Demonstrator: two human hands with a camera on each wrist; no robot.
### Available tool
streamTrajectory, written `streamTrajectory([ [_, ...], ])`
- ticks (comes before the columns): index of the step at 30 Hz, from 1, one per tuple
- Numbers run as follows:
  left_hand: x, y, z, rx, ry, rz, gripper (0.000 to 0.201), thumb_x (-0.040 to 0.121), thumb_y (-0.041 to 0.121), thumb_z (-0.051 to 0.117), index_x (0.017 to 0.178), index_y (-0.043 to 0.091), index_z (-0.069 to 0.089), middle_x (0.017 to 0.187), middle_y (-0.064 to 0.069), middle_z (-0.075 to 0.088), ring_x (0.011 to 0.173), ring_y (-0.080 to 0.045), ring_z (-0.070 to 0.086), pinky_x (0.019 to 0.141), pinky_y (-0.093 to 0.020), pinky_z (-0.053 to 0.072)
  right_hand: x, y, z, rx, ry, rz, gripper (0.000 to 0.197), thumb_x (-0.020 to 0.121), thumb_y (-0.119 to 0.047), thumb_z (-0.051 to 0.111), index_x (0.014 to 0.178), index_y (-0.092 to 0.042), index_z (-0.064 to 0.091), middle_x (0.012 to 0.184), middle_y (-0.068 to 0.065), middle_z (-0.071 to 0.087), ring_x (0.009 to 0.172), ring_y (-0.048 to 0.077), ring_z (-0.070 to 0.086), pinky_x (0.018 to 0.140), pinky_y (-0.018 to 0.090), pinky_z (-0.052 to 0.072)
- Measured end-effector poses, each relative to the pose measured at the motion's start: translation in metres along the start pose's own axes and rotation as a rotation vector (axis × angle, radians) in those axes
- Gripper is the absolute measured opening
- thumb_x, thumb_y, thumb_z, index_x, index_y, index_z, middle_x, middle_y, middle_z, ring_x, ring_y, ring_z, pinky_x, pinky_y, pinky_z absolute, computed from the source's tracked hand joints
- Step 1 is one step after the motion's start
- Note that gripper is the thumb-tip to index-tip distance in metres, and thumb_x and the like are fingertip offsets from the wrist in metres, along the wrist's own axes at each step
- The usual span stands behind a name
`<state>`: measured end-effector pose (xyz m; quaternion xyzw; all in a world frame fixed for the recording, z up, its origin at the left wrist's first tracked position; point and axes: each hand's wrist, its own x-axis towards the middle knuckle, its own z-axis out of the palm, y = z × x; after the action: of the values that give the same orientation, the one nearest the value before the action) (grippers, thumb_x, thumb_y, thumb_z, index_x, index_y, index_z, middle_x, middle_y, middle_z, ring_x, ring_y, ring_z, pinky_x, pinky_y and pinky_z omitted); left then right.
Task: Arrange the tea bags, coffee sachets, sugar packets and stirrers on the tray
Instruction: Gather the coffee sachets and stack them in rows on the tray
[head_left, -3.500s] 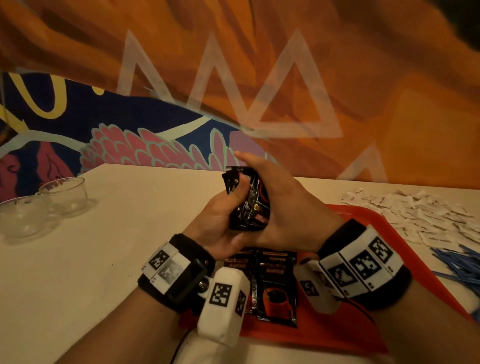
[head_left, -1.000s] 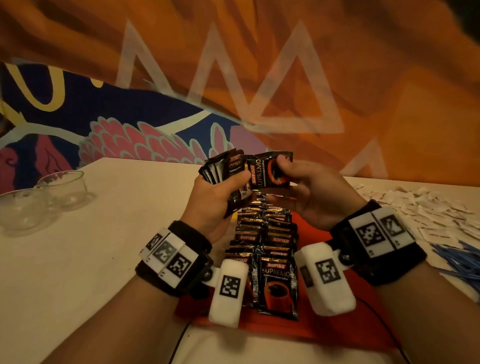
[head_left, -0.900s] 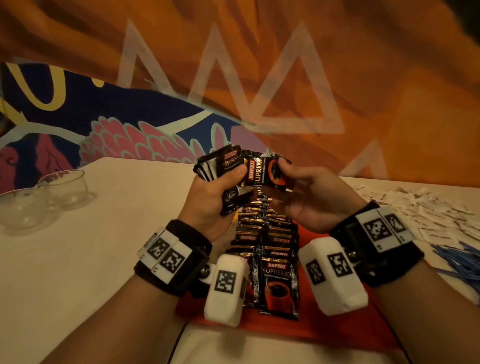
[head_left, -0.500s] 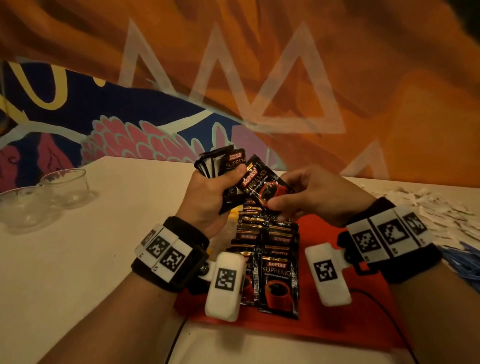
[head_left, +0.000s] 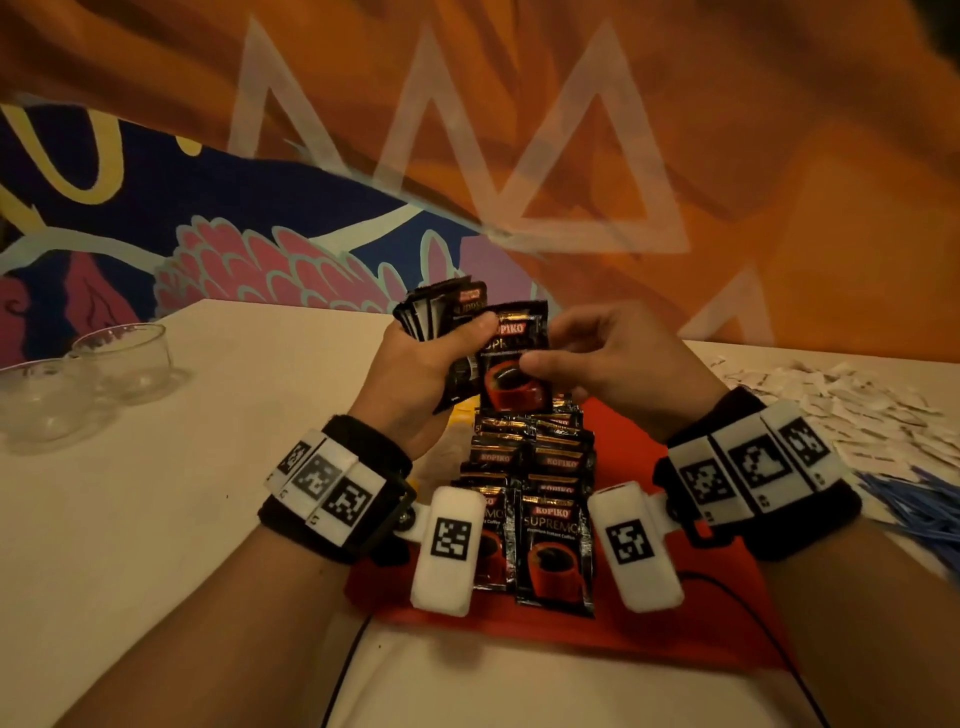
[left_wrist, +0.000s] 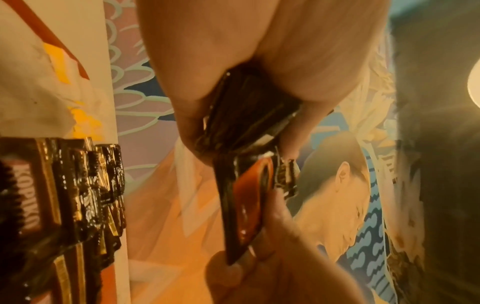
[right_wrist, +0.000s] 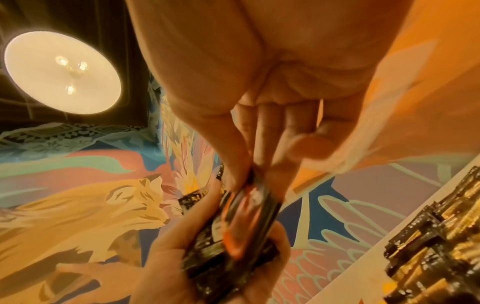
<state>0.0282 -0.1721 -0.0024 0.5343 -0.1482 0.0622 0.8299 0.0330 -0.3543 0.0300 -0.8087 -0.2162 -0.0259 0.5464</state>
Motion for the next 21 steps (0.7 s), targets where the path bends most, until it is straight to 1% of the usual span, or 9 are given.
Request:
streamTrajectory([
  [3,0.0,0.002,-0.004,0.016,-0.079,-0.035,0.021,0.084,0.007,0.066,0.104,0.004,0.063,0.095,-0.016,0.069,0.093,-0.034,0.069,0.076,-0.042,0.059,-0.001,0.002,0.002,-0.1,-0.022,-0.027,0.014,0.076,-0.014,0.083,0.083,-0.018,0.072,0.08,0.003,0.073,0.071,0.015,0.07,0.065,0.032,0.054],
  [4,-0.001,0.002,-0.004,0.055,-0.11,-0.039,0.017,0.084,0.005,0.066,0.102,0.005,0.064,0.093,-0.015,0.069,0.092,-0.033,0.069,0.076,-0.041,0.058,-0.001,0.002,0.002,-0.107,-0.006,-0.031,0.018,0.075,-0.016,0.083,0.087,-0.02,0.071,0.081,0.005,0.073,0.071,0.016,0.07,0.064,0.031,0.054],
  [5,-0.001,0.002,-0.004,0.086,-0.137,-0.039,0.015,0.085,0.004,0.067,0.1,0.004,0.064,0.092,-0.015,0.07,0.092,-0.033,0.07,0.078,-0.042,0.059,-0.002,0.0,0.001,-0.084,0.005,-0.031,0.019,0.077,-0.017,0.082,0.089,-0.02,0.069,0.078,0.005,0.071,0.065,0.014,0.068,0.059,0.027,0.051],
  [7,0.0,0.004,-0.006,0.082,-0.164,-0.036,0.014,0.087,0.006,0.065,0.1,0.003,0.061,0.093,-0.016,0.069,0.091,-0.033,0.069,0.08,-0.044,0.059,-0.004,-0.006,0.001,-0.012,0.014,-0.031,0.009,0.082,-0.015,0.077,0.086,-0.014,0.069,0.068,0.005,0.068,0.056,0.01,0.062,0.05,0.02,0.043],
  [9,0.003,0.008,-0.012,0.007,-0.13,-0.052,0.016,0.087,0.013,0.064,0.1,0.005,0.06,0.093,-0.013,0.065,0.087,-0.029,0.067,0.078,-0.044,0.057,-0.008,-0.01,-0.001,0.006,-0.003,-0.001,0.004,0.085,-0.013,0.073,0.082,-0.011,0.071,0.066,0.007,0.068,0.055,0.012,0.06,0.049,0.021,0.042],
  [11,0.006,0.013,-0.021,-0.094,-0.069,-0.081,0.01,0.09,0.018,0.063,0.095,0.011,0.06,0.087,-0.005,0.062,0.076,-0.018,0.061,0.071,-0.035,0.053,-0.013,-0.012,0.001,0.006,-0.083,0.061,0.004,0.085,-0.01,0.072,0.082,-0.007,0.071,0.066,0.009,0.068,0.054,0.011,0.061,0.049,0.021,0.043],
  [13,0.009,0.017,-0.032,-0.188,0.014,-0.115,0.007,0.094,0.019,0.06,0.091,0.013,0.06,0.083,-0.001,0.058,0.07,-0.012,0.056,0.066,-0.028,0.049,-0.018,-0.012,0.007,-0.02,-0.192,0.158,0.004,0.083,-0.009,0.074,0.082,-0.006,0.071,0.067,0.01,0.07,0.057,0.012,0.065,0.049,0.02,0.046],
  [16,0.012,0.019,-0.047,-0.271,0.11,-0.153,0.01,0.095,0.018,0.058,0.087,0.013,0.06,0.079,0.001,0.058,0.066,-0.009,0.055,0.066,-0.026,0.047,-0.022,-0.01,0.022,-0.14,-0.301,0.263,0.01,0.082,-0.011,0.076,0.087,-0.008,0.068,0.069,0.011,0.072,0.063,0.017,0.07,0.052,0.023,0.05],
  [21,0.015,0.014,-0.056,-0.296,0.153,-0.194,0.013,0.096,0.017,0.057,0.085,0.012,0.061,0.077,0.001,0.059,0.065,-0.009,0.057,0.065,-0.025,0.048,-0.028,-0.004,0.039,-0.336,-0.407,0.365,0.013,0.085,-0.017,0.077,0.091,-0.012,0.067,0.066,0.004,0.073,0.054,0.008,0.066,0.052,0.022,0.05],
])
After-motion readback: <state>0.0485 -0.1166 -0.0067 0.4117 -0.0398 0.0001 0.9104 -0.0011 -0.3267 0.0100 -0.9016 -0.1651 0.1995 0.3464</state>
